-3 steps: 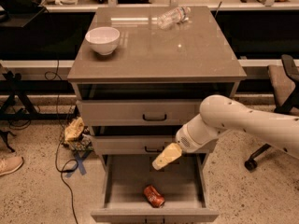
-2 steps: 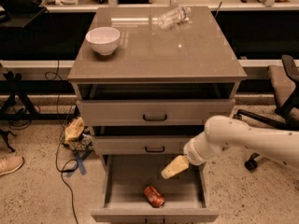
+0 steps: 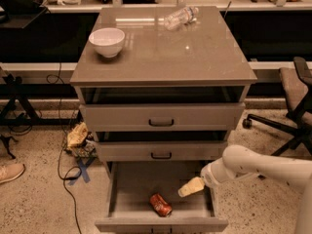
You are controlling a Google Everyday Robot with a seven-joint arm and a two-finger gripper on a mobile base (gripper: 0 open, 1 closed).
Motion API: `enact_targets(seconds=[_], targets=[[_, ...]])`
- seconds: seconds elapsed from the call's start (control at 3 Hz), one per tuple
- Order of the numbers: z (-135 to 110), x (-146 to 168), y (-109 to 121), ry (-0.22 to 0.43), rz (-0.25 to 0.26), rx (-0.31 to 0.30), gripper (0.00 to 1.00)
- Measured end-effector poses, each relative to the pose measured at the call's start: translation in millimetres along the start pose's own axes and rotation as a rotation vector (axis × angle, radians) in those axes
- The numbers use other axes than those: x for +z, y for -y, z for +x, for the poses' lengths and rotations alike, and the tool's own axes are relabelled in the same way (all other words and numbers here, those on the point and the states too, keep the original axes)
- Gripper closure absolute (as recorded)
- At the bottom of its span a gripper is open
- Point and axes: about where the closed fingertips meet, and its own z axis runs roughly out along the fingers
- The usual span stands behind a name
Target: Pick coke can from bottom drawer and place on counter
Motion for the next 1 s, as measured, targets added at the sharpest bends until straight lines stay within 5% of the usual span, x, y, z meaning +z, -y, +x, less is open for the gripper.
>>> enact_targets(seconds=[0.33, 0.67, 1.0], targets=[[38, 76, 11, -0.015, -0.096, 0.097, 0.00], [38, 76, 11, -0.015, -0.096, 0.097, 0.00], [28, 112, -3, 0.001, -0.140, 0.041, 0.00]])
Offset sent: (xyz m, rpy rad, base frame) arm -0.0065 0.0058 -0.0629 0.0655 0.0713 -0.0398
